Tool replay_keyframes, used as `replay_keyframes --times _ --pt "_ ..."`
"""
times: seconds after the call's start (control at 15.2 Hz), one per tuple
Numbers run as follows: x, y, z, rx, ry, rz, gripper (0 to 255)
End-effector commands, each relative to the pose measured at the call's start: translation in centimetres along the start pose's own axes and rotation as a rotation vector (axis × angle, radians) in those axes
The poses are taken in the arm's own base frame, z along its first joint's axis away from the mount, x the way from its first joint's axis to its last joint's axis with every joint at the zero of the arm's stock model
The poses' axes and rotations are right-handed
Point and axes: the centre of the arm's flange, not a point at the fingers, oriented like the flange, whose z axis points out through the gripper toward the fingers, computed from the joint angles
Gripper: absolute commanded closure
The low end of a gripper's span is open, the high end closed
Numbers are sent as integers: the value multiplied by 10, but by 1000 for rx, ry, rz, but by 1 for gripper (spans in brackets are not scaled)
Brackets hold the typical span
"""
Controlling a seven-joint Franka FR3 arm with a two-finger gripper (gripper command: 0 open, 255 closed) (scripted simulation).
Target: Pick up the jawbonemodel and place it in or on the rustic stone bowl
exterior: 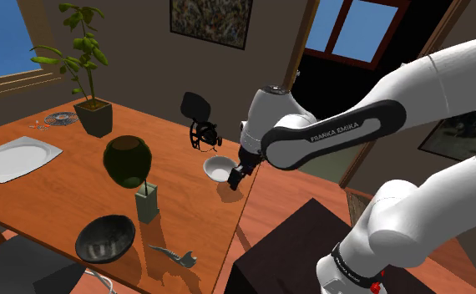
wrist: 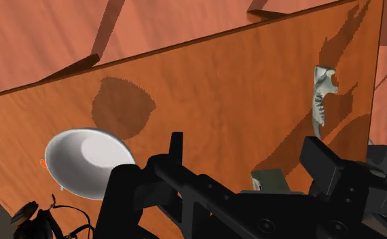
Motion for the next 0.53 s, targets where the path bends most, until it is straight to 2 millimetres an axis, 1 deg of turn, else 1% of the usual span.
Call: replay_keyframes --times 0.0,0.46 --pt "6 -17 20 5 8 -20 0" --pt "21 -74 89 16 28 -89 0"
